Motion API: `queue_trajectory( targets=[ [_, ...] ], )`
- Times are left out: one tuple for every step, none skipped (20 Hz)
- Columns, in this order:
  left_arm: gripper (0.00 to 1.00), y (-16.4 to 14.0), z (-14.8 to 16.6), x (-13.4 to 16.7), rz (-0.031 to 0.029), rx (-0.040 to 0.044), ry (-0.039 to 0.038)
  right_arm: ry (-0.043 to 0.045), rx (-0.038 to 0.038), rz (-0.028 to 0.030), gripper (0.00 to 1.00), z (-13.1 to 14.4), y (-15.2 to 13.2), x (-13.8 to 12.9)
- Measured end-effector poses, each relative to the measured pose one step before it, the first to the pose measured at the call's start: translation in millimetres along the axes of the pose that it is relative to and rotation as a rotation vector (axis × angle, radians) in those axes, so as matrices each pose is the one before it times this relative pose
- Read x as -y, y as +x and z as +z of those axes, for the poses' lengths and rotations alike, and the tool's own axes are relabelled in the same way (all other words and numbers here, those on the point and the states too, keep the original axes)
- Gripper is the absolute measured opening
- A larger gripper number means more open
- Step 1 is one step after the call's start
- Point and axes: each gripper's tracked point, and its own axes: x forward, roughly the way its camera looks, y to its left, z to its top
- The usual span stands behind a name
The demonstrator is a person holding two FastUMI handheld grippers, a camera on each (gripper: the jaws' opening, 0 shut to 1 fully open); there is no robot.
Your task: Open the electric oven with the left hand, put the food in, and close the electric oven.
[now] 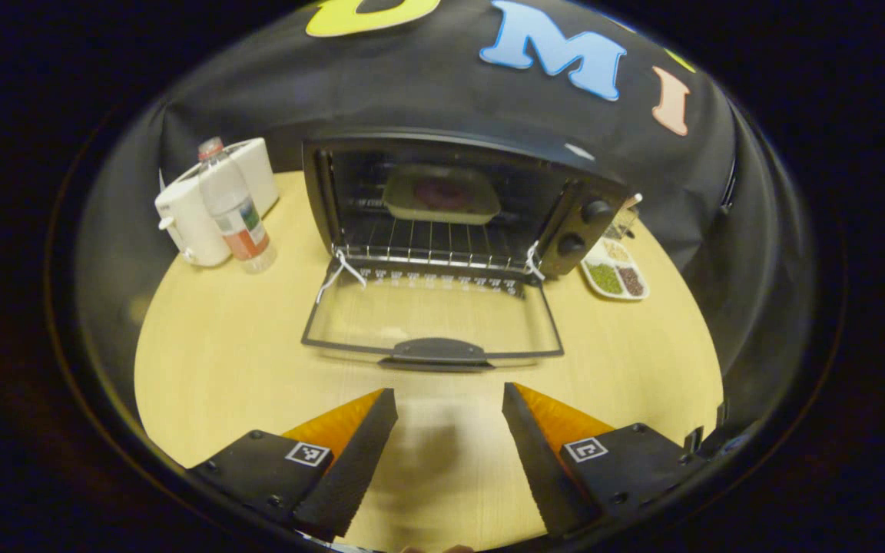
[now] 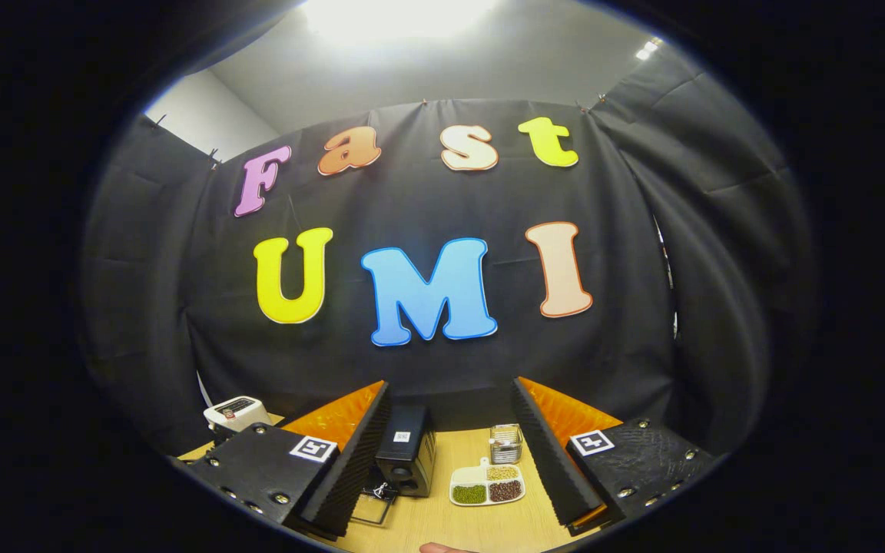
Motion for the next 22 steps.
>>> queue_trajectory(
  targets=[
    [0.95,9.53,-6.03,-3.19,0.0079,-0.0316,0.01817,0.00393,-0.00428,-0.00235,0.95,-2.04,0.22,0.88],
    [0.95,6.97,-4.43,-1.56,0.00459,-0.02507,0.0203,0.00029,-0.00719,-0.00473,0.95,-2.98,-0.18,2.13],
    [0.95,7.59,-1.9,-1.25,0.00211,-0.01678,0.01373,-0.00108,-0.00395,-0.00462,0.95,-2.56,-0.59,3.18],
    [0.99,5.82,-2.18,0.29,-0.0006,-0.0177,0.00297,-0.00167,-0.00506,-0.00902,0.95,-1.26,0.87,3.55],
    [0.97,6.83,-0.76,1.02,-0.00324,-0.01747,-0.00692,-0.00013,-0.00525,-0.0064,0.95,-1.92,0.46,2.18],
    [0.95,3.94,2.21,-0.18,0.00037,-0.0087,-0.0025,0.00048,-0.00626,-0.00569,0.95,-1.33,0.76,1.59],
    [0.91,3.84,3.93,-1.27,0.00456,-0.00375,0.00695,-0.0013,-0.0069,-0.00598,0.95,-2.54,1.66,1.0],
    [0.99,3.15,2.68,-1.18,0.00219,-0.0011,0.0062,-0.0022,-0.00488,-0.00704,0.95,-0.5,0.63,2.16],
    [0.97,4.77,2.04,-0.38,-0.00119,-0.01026,0.00104,-0.0006,-0.0016,-0.00578,0.95,0.01,0.04,1.58],
    [0.95,3.06,-1.38,-0.52,0.00084,-0.01455,-0.00523,0.00048,-0.00001,-0.00602,0.95,0.68,0.27,1.27],
    [0.95,5.48,0.84,-0.13,-0.00239,-0.01027,-0.0048,-0.00101,-0.00302,-0.00498,0.95,-1.91,1.09,1.09],
    [0.91,3.23,0.26,-0.5,0.00056,-0.00811,0.00137,-0.00134,-0.00357,-0.00433,0.95,-1.0,0.38,1.4],
    [0.92,4.35,1.13,-0.55,-0.00034,-0.00516,0.00757,-0.00078,-0.00476,-0.00597,0.95,-0.91,0.46,1.73],
    [0.95,3.33,1.23,-0.01,-0.00111,-0.00201,0.01063,0.00117,-0.0044,-0.00303,0.95,-1.2,0.01,0.63],
    [0.95,1.56,1.25,-0.29,0.00766,-0.00473,0.02293,-0.00101,-0.00814,-0.00498,0.95,-2.37,0.19,1.1],
    [0.95,0.42,0.25,-1.04,0.00846,-0.00695,0.019,-0.00119,-0.0098,-0.00019,0.95,-2.6,0.0,-0.3],
    [0.94,-0.25,0.96,0.35,0.0078,-0.00013,0.00198,0.00091,-0.00552,0.00041,0.95,-1.37,0.92,-0.76],
    [0.99,0.79,-0.78,0.53,0.00098,-0.00494,-0.00649,0.00102,-0.00308,0.00108,0.95,-1.0,0.7,-0.96],
    [0.94,-1.45,0.81,0.33,-0.00192,-0.00018,-0.00671,-0.00037,-0.00429,0.0015,0.95,-1.08,0.59,-0.55],
    [0.94,-1.27,-0.3,-0.09,-0.00161,-0.00172,-0.00491,-0.00024,-0.00344,0.00484,0.95,-0.71,1.01,-1.96],
    [0.94,-3.0,1.42,0.23,0.00049,0.00459,0.00106,-0.00194,-0.00162,0.00474,0.95,-0.73,-0.07,-1.25],
    [0.94,-3.87,0.55,0.11,0.001,0.0088,0.00318,-0.00389,-0.0001,0.00422,0.95,0.74,0.57,-1.85]
  ],
)
